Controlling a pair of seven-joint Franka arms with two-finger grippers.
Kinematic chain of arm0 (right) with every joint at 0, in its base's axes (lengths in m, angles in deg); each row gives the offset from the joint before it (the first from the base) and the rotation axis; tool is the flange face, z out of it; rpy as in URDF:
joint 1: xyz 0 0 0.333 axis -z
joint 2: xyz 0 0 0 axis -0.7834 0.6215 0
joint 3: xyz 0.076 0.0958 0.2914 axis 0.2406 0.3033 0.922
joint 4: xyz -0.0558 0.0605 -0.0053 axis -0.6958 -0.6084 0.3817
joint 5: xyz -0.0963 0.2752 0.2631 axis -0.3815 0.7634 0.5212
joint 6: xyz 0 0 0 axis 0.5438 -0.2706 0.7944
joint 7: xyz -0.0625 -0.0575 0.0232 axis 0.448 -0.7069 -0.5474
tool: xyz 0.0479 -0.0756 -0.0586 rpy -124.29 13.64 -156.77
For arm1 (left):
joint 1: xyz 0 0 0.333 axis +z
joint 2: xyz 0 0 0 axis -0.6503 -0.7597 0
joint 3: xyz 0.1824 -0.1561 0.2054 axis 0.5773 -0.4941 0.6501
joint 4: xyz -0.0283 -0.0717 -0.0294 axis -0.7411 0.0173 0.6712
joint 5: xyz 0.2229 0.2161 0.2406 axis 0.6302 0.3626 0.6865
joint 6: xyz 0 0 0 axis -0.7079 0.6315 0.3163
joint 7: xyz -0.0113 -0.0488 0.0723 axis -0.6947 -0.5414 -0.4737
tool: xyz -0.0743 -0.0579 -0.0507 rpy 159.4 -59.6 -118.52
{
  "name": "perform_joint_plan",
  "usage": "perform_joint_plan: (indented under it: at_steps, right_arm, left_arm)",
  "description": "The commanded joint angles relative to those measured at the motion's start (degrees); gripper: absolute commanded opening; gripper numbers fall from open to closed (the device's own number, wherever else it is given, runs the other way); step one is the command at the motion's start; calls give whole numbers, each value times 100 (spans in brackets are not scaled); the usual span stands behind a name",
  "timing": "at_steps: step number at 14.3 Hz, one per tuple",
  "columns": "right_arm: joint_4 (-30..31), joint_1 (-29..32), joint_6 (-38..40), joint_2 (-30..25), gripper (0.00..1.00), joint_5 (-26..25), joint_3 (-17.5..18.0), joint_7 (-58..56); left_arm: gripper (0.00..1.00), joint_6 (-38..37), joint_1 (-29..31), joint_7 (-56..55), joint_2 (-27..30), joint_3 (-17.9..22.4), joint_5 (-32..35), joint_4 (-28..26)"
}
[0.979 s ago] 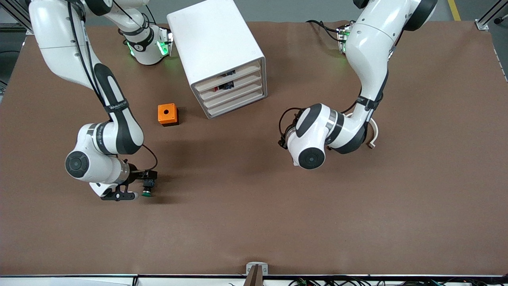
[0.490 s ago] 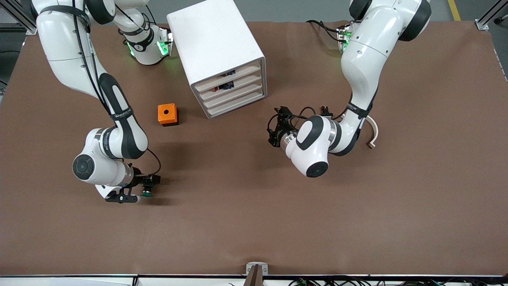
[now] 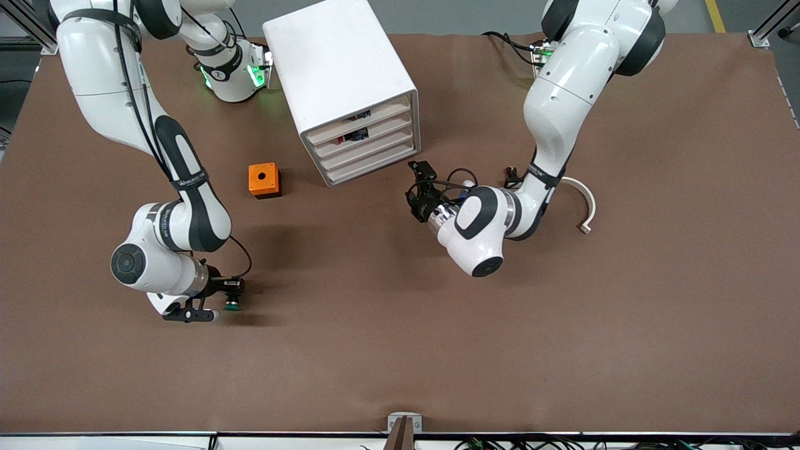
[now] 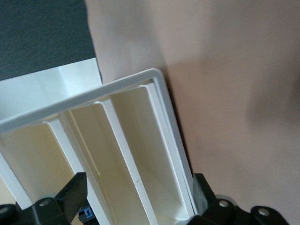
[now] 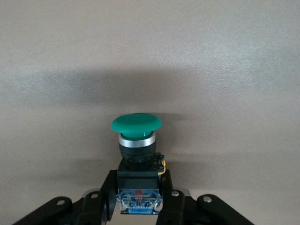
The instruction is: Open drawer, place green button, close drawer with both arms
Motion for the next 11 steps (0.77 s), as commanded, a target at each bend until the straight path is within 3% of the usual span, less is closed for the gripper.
perform_joint_plan:
  at_steps: [1, 6, 11]
  right_arm:
    - [-103, 33, 50, 23, 15, 104, 13, -42]
    - [-270, 24, 120, -30, 10, 113, 13, -25]
    - [-1051, 33, 1305, -65, 10, 122, 13, 343]
  left_arm:
    - [99, -124, -95, -385, -204, -120, -142, 168]
    - [88, -211, -298, -570, -371, -244, -265, 124]
    - [75, -660, -579, -588, -433, -244, -274, 36]
